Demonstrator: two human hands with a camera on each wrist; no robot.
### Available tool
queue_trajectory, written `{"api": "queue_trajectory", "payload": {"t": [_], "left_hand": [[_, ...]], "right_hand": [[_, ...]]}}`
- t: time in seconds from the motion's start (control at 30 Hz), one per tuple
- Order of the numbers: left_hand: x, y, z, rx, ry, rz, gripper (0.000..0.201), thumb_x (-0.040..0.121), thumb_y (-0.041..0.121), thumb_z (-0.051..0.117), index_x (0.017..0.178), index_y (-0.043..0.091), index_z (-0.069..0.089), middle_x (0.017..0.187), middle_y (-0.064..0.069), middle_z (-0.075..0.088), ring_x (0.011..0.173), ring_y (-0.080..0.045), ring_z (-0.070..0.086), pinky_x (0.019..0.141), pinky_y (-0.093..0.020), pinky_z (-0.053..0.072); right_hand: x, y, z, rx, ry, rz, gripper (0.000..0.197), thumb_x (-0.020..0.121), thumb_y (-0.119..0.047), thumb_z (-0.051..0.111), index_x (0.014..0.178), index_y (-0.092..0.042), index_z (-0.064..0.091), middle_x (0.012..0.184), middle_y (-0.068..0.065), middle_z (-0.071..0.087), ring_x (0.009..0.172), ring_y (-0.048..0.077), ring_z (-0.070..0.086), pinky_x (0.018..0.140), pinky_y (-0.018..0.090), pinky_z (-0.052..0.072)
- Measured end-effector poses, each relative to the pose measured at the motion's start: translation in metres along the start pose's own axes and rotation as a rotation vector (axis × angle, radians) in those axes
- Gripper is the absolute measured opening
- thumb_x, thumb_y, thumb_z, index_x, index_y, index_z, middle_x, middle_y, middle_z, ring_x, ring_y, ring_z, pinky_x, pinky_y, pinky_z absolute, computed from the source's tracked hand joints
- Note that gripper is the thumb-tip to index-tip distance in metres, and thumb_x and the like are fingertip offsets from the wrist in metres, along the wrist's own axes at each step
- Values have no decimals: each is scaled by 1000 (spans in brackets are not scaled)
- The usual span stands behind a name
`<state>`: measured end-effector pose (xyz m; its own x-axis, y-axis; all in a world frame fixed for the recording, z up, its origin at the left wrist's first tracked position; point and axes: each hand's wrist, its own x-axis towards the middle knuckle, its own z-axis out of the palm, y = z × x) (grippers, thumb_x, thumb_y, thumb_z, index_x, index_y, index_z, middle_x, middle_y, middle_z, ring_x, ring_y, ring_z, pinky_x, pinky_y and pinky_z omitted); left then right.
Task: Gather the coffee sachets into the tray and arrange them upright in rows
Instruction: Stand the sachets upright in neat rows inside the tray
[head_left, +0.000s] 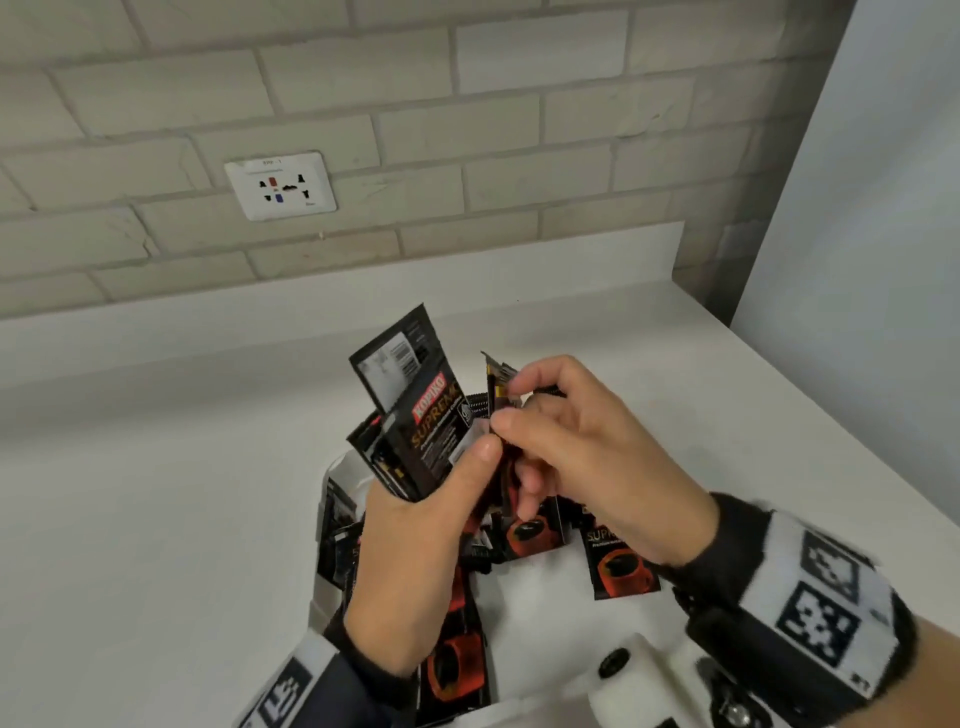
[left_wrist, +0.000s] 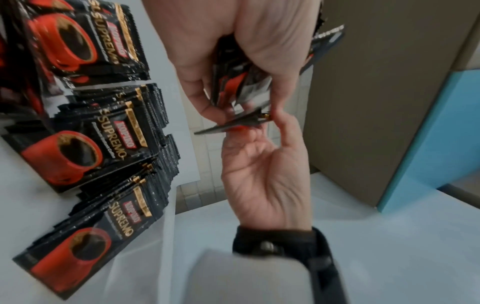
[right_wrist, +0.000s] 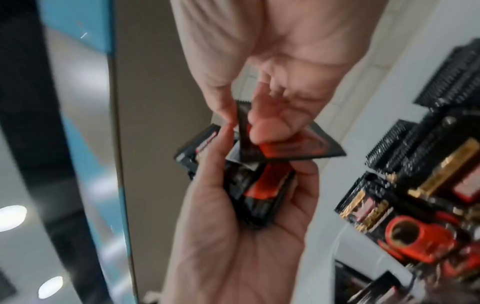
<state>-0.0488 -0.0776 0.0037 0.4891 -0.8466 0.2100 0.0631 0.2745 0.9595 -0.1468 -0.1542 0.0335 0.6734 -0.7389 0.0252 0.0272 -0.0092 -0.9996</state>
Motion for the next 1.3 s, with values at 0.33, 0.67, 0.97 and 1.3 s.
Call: {"api": "queue_trajectory", "payload": {"t": [0.33, 0.67, 0.97, 1.3], "left_hand": [[2, 0, -8, -243, 32, -211, 21, 65, 7, 67, 83, 15, 76, 89, -10, 73, 79, -22, 70, 68, -31, 58], [1, 2, -15, -175, 94, -218, 18, 63, 7, 69, 78, 15, 76, 85, -10, 73, 74, -22, 71, 63, -32, 57], [20, 27, -54, 26, 168, 4, 17, 58, 10, 77, 72, 19, 75, 76, -1, 72, 71, -19, 69, 64, -31, 55], [15, 45, -114, -163, 420, 22, 36, 85, 9, 55, 59, 24, 73, 72, 10, 68, 73, -7, 68, 61, -23, 56]], "right_hand": [[0, -6, -17, 443, -174, 128, 27, 92, 2, 38, 111, -13, 51, 68, 10, 61, 68, 26, 67, 64, 33, 58], [4, -25, -31, -543, 61, -262, 46, 69, -33, 68, 110, -38, 46, 106, -10, 55, 90, 3, 52, 74, 15, 45], [50, -66, 1, -1012, -304, -350, 29, 76, -18, 72, 91, -33, 53, 78, -22, 53, 63, -18, 48, 61, 5, 37], [103, -16, 57, -1561, -521, -258, 28, 87, -12, 56, 114, -19, 53, 107, 1, 53, 84, 16, 45, 68, 28, 36]]}}
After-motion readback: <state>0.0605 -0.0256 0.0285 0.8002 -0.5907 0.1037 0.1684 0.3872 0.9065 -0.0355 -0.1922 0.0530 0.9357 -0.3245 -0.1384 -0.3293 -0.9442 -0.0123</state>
